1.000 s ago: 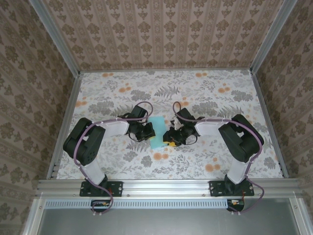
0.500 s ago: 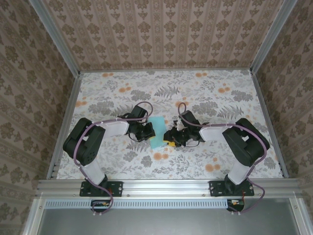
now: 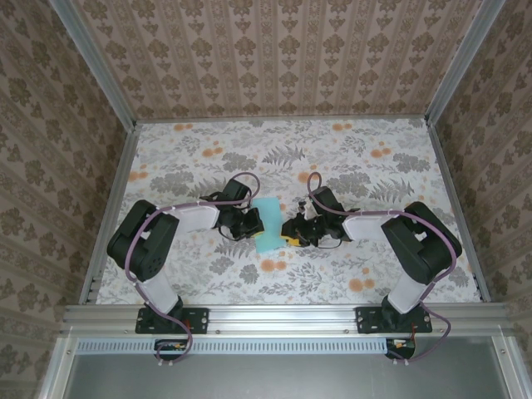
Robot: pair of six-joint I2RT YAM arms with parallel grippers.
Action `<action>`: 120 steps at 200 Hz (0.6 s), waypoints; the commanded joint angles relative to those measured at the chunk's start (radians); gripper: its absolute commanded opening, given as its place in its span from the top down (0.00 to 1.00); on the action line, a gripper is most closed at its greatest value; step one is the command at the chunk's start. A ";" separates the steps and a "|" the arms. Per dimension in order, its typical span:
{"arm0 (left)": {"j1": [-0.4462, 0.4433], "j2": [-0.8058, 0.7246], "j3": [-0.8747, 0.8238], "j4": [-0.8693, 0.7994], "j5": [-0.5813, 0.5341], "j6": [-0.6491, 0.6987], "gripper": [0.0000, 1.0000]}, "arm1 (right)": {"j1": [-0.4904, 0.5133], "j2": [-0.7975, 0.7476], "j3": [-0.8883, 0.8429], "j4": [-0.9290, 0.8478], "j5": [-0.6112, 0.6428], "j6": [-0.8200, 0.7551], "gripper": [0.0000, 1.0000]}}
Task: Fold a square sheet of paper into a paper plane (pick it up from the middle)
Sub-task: Third fold the triangle at the center of the table.
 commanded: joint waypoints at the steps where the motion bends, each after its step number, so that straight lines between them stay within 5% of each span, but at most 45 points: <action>1: -0.002 -0.011 -0.004 -0.050 -0.011 -0.009 0.99 | 0.005 0.016 -0.004 -0.058 -0.006 0.029 0.76; 50: -0.002 -0.089 0.087 -0.104 -0.038 0.088 0.98 | -0.001 0.012 0.032 -0.153 0.008 0.011 0.96; 120: 0.029 0.013 0.101 -0.113 -0.034 0.135 0.98 | -0.007 -0.018 0.091 -0.323 0.009 -0.034 1.00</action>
